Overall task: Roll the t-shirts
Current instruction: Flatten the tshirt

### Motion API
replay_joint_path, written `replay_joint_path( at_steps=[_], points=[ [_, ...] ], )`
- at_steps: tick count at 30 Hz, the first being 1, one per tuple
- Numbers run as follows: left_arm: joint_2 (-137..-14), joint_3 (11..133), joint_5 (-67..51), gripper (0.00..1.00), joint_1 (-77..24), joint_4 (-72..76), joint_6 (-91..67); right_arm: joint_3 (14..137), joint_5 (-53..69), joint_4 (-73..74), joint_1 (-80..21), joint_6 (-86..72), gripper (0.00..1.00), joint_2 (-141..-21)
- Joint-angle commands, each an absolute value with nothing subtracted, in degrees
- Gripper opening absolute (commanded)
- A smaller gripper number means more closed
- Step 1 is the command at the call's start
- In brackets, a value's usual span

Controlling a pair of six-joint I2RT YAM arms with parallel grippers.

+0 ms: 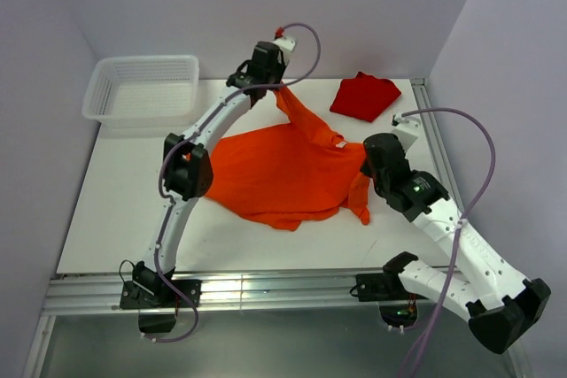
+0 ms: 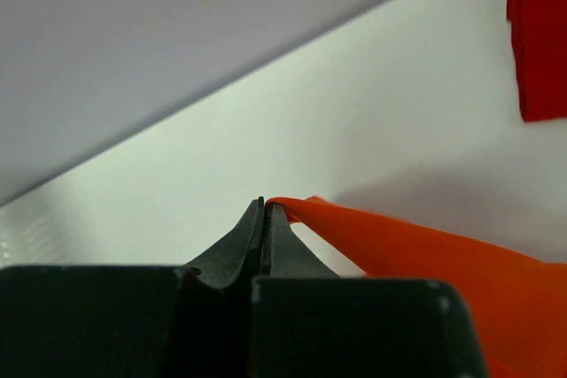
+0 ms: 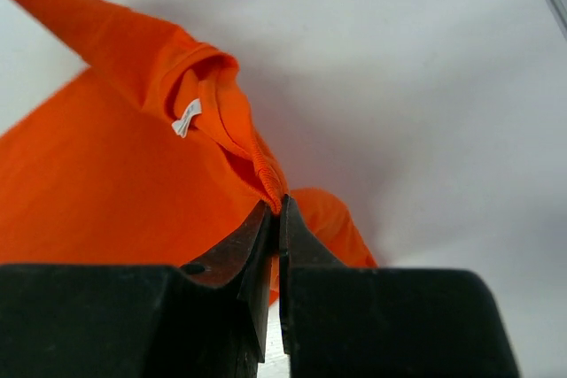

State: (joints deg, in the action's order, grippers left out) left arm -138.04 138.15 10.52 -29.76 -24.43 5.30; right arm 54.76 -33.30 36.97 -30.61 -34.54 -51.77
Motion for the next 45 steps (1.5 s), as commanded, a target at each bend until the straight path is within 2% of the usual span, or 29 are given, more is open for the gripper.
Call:
replay_joint_path(
  at_steps=[1,2,5,8,9,12,15,19,22,25,26,29,32,37,45],
  points=[
    [-138.6,141.9,13.7,0.0,-31.4,-21.7,7.8,52.0,-36.0,37.6,-28.0,-41.9,0.0,-52.9],
    [-138.9,141.2,13.2,0.0,-31.6,-22.0,7.9,51.7,-35.8,37.7,-27.2,-42.3,0.0,-54.4],
    [-137.7,139.0,12.0,0.15,-31.7,-22.8,8.3,51.5,-35.8,37.9,-26.5,-43.7,0.0,-57.5],
    [-135.2,137.0,9.8,0.34,-31.4,-24.5,8.8,51.8,-34.7,37.2,-25.5,-43.5,0.0,-59.7],
    [-134.6,137.0,8.2,0.45,-30.9,-25.2,8.7,52.1,-34.0,36.8,-24.7,-43.3,0.0,-60.1],
    [-131.8,136.9,4.7,0.65,-29.8,-29.4,9.2,53.4,-32.9,36.5,-23.4,-42.6,0.0,-62.3],
    [-128.6,134.5,1.7,0.76,-29.2,-32.6,11.0,55.2,-31.3,36.5,-21.0,-41.8,0.0,-64.6],
    [-124.5,131.5,-5.1,0.77,-28.2,-39.1,11.4,56.6,-28.6,35.6,-17.8,-40.7,0.0,-66.7],
    [-118.8,125.9,-11.7,0.71,-26.4,-45.6,11.5,57.0,-25.9,34.6,-14.9,-39.9,0.0,-68.1],
    [-108.4,111.3,-15.9,0.67,-25.6,-46.1,14.3,57.0,-24.5,33.7,-12.9,-39.2,0.0,-69.2],
    [-102.6,102.5,-16.3,0.67,-25.7,-45.6,14.7,57.0,-24.0,33.3,-12.6,-39.1,0.0,-69.8],
    [-92.1,85.9,-14.9,0.65,-27.2,-42.1,15.4,57.8,-23.3,33.0,-11.6,-38.6,0.0,-71.3],
    [-83.6,72.0,-10.8,0.65,-31.7,-37.3,14.2,59.1,-22.6,32.9,-11.3,-38.1,0.0,-73.1],
    [-76.6,57.9,-2.0,0.66,-44.4,-31.6,9.7,61.0,-21.3,33.2,-11.2,-37.4,0.0,-75.3],
    [-79.3,52.9,0.5,0.66,-58.8,-30.2,8.9,62.4,-20.0,34.3,-11.2,-36.7,0.0,-75.9]
  ],
)
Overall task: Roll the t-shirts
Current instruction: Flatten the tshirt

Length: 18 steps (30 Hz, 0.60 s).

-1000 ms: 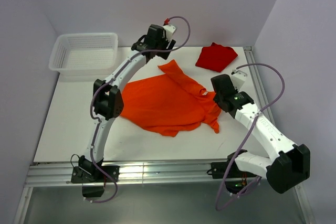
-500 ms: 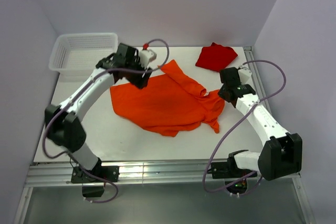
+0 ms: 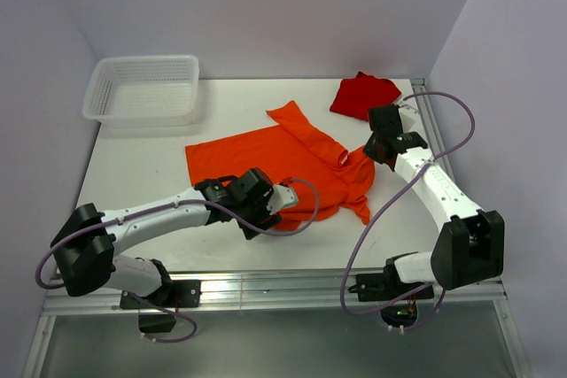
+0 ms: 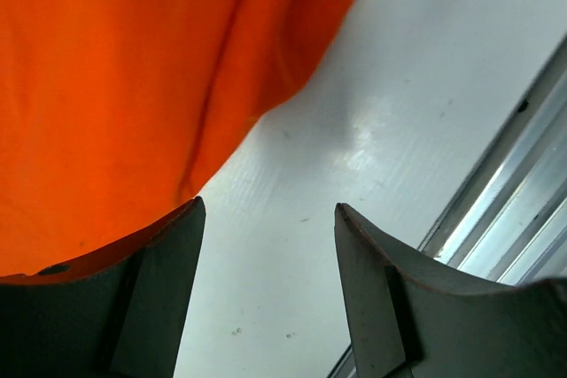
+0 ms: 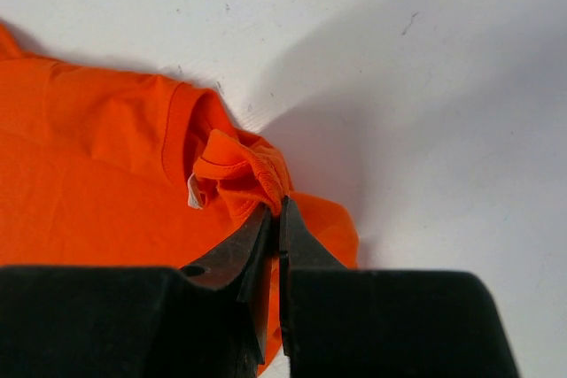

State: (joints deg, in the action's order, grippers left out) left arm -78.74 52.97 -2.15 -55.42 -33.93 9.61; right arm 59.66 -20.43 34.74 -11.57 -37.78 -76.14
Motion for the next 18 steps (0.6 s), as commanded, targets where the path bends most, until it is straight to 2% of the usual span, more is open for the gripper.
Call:
replay_joint_path(
  at_steps=[1,8,18],
  points=[
    [-80.1,53.0,1.7,0.66,-59.5,-29.7,9.2,62.4,-20.1,34.4,-11.2,-36.7,0.0,-76.0],
    [-85.2,52.9,6.0,0.66,-65.6,-23.7,11.2,60.6,-19.5,33.6,-11.2,-36.9,0.0,-75.8],
    [-90.5,51.2,15.9,0.61,-66.5,-12.2,12.9,59.7,-19.2,33.6,-11.2,-36.7,0.0,-74.3]
  ],
)
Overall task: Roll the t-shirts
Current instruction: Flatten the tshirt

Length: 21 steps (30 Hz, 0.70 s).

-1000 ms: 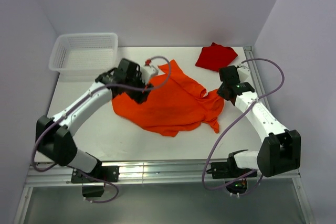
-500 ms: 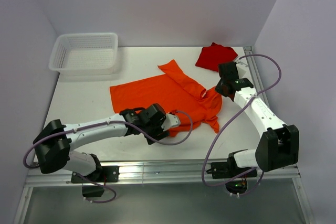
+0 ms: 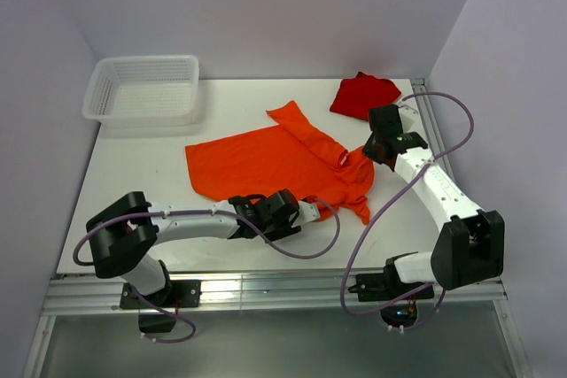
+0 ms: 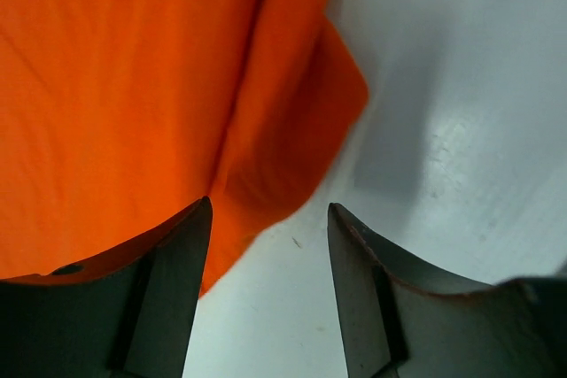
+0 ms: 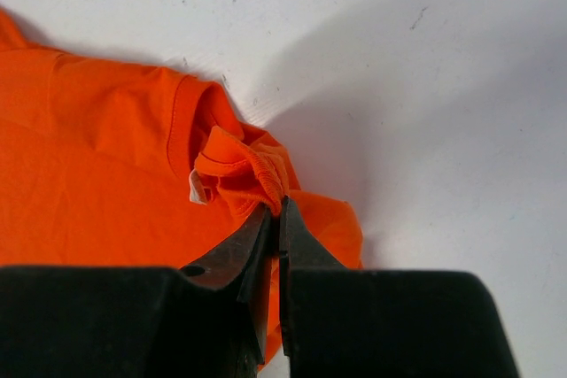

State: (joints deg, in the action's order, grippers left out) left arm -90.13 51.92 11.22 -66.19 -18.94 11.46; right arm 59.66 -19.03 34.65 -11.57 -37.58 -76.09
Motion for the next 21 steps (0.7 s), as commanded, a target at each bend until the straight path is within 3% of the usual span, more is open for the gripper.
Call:
replay_joint_path(
  at_steps=[1,4,7,8,12,14,21],
  points=[
    [-91.2,50.7,17.4,0.6,-66.4,-11.5,13.0,59.7,-19.3,33.7,-11.2,-36.6,0.0,-74.2],
    [-92.4,49.9,19.1,0.52,-66.5,-9.1,13.9,59.7,-19.5,33.8,-11.3,-36.5,0.0,-73.5],
    [-93.2,49.1,19.2,0.38,-66.5,-8.0,14.3,59.5,-19.6,34.3,-11.3,-36.5,0.0,-72.8],
    [-93.3,49.0,19.2,0.28,-66.4,-7.9,14.5,59.5,-19.6,34.3,-11.3,-36.4,0.0,-72.6],
    [-90.4,48.9,19.7,0.04,-66.4,-9.0,14.5,59.6,-20.3,35.2,-11.2,-36.1,0.0,-71.5],
    [-87.7,49.3,19.3,0.0,-66.2,-11.8,14.5,59.9,-20.6,35.8,-11.3,-35.9,0.0,-70.9],
    [-73.0,57.3,9.5,0.0,-59.2,-27.4,17.1,62.2,-21.4,39.1,-11.2,-35.7,0.0,-66.1]
  ],
)
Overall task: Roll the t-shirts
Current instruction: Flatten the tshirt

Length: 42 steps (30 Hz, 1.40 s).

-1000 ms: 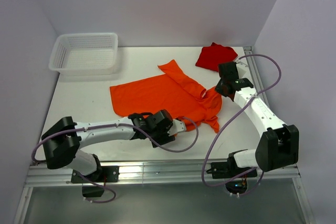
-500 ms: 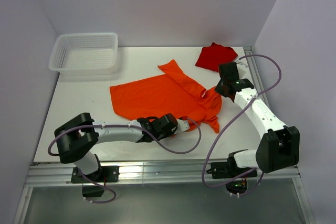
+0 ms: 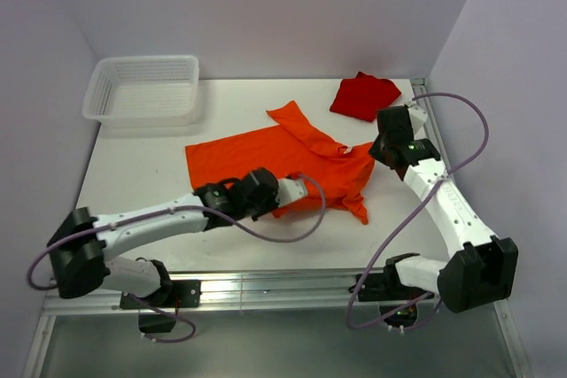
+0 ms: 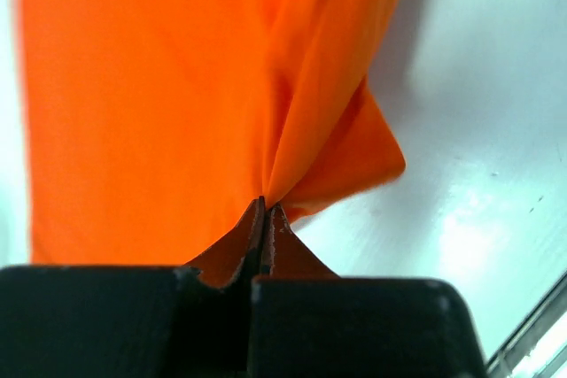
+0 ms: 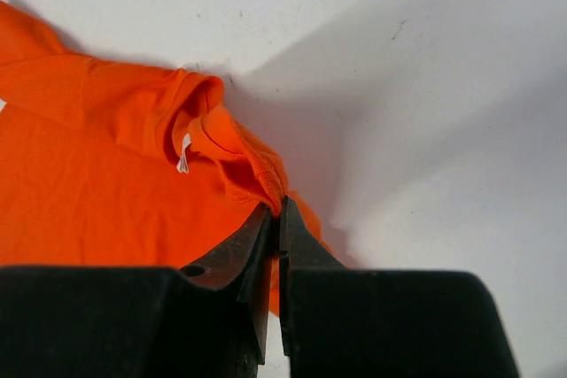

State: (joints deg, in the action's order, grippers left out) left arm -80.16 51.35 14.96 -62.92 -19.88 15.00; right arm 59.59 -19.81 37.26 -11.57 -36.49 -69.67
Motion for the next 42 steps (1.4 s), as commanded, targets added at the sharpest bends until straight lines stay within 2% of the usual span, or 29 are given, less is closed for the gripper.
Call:
replay_joint_path(
  at_steps=[1,9,13,20,27,30,31,34,35,37,42],
  points=[
    [-71.7,58.3,8.1,0.0,-57.8,-29.4,17.8,62.4,-21.1,39.4,-11.2,-35.8,0.0,-65.5],
    [-63.7,65.6,-5.4,0.0,-42.3,-45.2,28.9,66.1,-17.4,42.4,-11.8,-36.0,0.0,-54.9],
    [-66.6,66.7,-10.1,0.0,-36.4,-47.8,34.4,69.6,-16.3,43.4,-11.9,-35.3,0.0,-54.1],
    [-86.5,74.5,-14.5,0.0,-32.5,-45.4,34.9,70.6,-17.5,41.1,-11.8,-33.1,0.0,-62.5],
    [-110.9,93.0,-11.8,0.01,-32.6,-40.4,27.7,71.9,-21.4,38.6,-10.2,-31.8,0.0,-75.3],
    [-115.1,98.0,-9.8,0.18,-32.5,-38.9,24.2,71.9,-20.6,37.5,-7.9,-31.8,0.0,-77.9],
    [-115.5,98.7,-9.6,0.29,-32.5,-38.8,23.4,71.8,-20.2,37.2,-7.1,-31.8,0.0,-78.5],
    [-113.4,97.6,-8.3,0.44,-32.5,-36.5,20.9,71.7,-19.6,36.8,-6.6,-31.7,0.0,-80.5],
    [-112.2,96.8,-7.4,0.53,-32.5,-35.8,20.1,71.3,-19.8,36.5,-6.6,-31.8,0.0,-81.0],
    [-108.1,93.7,-6.7,0.58,-32.2,-34.5,19.5,70.8,-19.6,36.2,-6.4,-31.8,0.0,-81.2],
    [-99.2,87.6,-6.7,0.61,-32.2,-37.1,18.0,69.7,-19.2,35.4,-6.2,-31.9,0.0,-81.2]
  ],
)
